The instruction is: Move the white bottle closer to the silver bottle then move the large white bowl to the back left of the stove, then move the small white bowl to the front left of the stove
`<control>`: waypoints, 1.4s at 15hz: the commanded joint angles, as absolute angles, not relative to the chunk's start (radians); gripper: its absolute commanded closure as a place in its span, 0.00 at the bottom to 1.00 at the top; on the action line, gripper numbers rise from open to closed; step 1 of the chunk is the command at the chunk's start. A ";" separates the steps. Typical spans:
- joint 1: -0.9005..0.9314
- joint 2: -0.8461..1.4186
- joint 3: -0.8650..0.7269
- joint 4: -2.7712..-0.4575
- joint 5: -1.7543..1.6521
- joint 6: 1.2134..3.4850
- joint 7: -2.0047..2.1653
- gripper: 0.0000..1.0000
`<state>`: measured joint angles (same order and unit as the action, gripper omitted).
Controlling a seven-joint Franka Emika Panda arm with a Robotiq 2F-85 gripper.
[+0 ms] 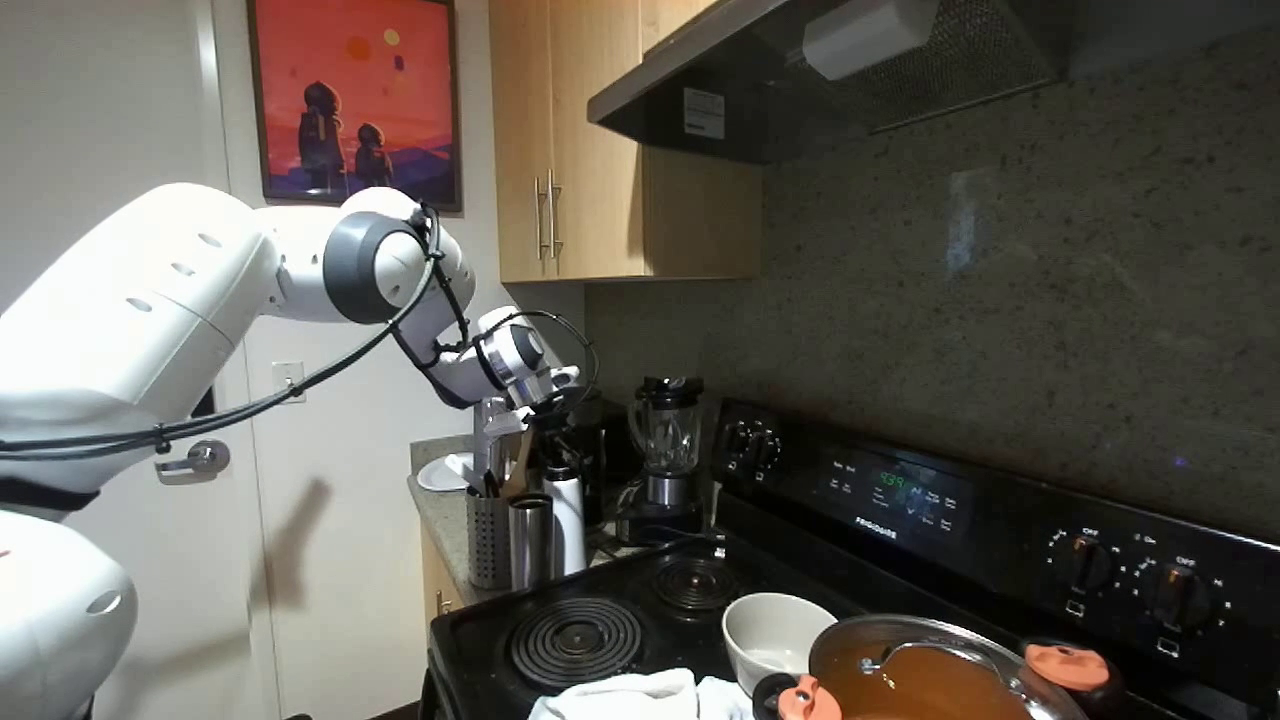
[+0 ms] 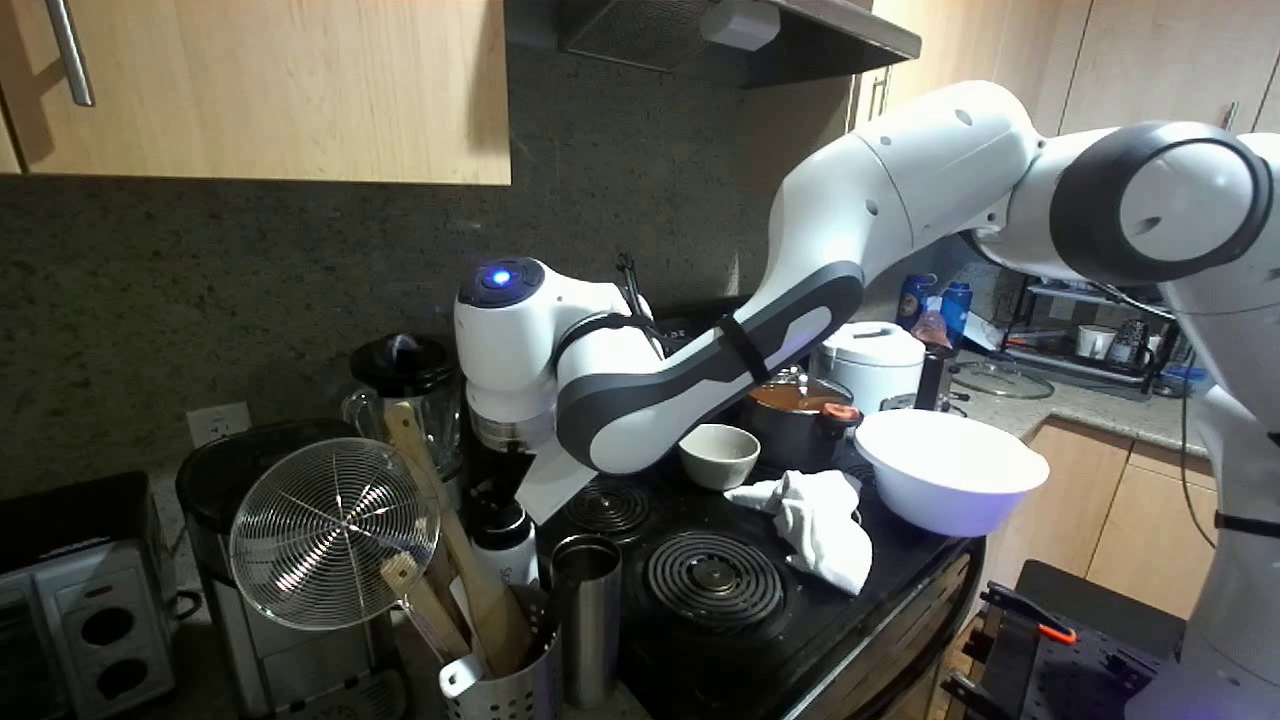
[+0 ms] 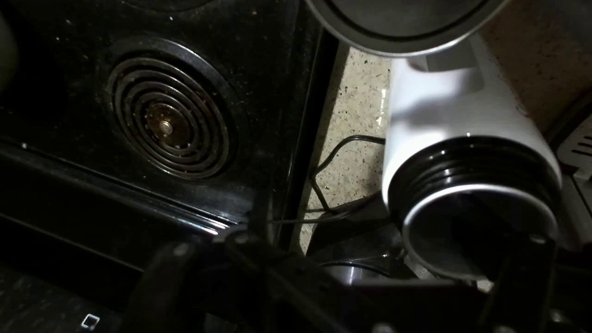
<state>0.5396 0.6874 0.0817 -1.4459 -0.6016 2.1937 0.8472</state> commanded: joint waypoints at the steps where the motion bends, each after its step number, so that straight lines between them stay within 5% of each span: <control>1: 0.552 0.669 0.063 -1.442 -0.590 2.203 0.841 0.00; 12: 0.542 0.589 0.070 -1.434 -0.585 2.195 0.829 0.00; 21: 0.371 0.333 0.042 -1.657 -0.538 2.215 0.850 0.00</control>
<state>0.4208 0.4680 0.0720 -1.4984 -0.5691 2.1934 0.8466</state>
